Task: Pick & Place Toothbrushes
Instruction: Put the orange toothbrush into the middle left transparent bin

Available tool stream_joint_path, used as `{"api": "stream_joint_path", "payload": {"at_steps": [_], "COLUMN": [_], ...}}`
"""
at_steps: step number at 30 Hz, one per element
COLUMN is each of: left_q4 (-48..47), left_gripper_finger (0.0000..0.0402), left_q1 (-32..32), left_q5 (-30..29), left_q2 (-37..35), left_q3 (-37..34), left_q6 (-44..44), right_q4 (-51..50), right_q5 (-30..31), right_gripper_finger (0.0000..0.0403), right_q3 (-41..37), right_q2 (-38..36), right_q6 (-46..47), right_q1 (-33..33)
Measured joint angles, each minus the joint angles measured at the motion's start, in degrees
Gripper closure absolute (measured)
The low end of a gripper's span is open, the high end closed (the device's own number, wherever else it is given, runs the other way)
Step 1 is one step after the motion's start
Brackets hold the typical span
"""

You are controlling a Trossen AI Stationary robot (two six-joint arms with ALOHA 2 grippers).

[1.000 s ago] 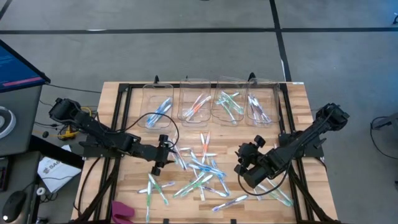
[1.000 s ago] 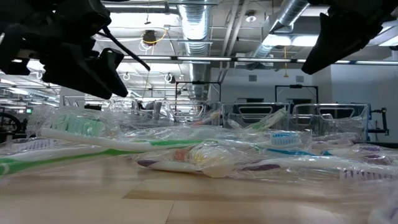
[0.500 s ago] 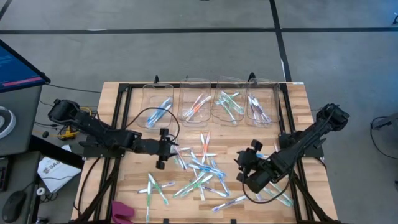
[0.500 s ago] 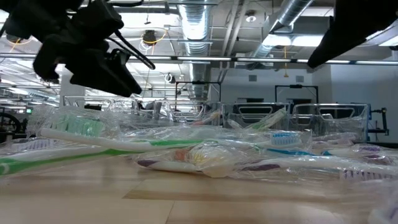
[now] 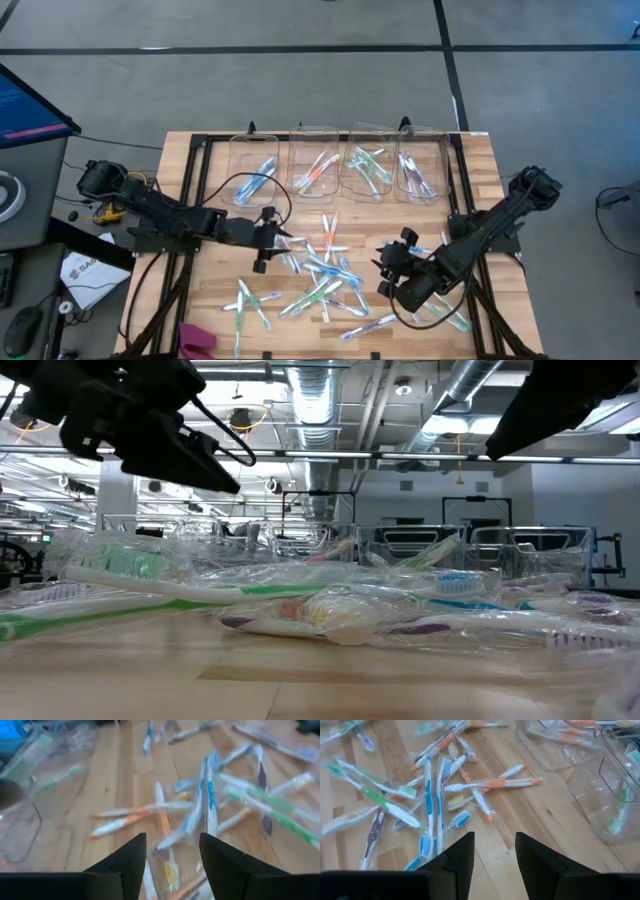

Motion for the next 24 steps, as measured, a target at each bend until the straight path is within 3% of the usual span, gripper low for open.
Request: {"api": "stream_joint_path", "payload": {"at_steps": [5, 10, 14, 24], "left_q4": [7.45, 8.81, 8.94, 8.04], "left_gripper_finger": [0.0224, 0.0224, 0.0224, 0.0224], "left_q1": [1.78, 5.59, 7.39, 7.27], "left_q5": [0.22, 0.50, 4.63, 5.46], "left_q2": [0.02, 0.02, 2.00, 19.38], "left_q3": [0.00, 0.63, 3.44, 15.86], "left_q6": [1.26, -3.93, -7.43, -7.05], "right_q4": [0.02, -0.29, -0.40, -0.92], "right_q5": [0.03, 0.20, 0.17, -0.28], "right_gripper_finger": [0.0270, 0.0269, 0.0266, 0.0270], "right_q3": [0.00, 0.00, 0.00, 0.00], "right_q2": [0.00, 0.00, 0.00, 0.00], "right_q6": [-3.16, -3.36, -3.36, -3.61], "right_q1": [-0.81, -2.71, -4.04, -4.70]}}
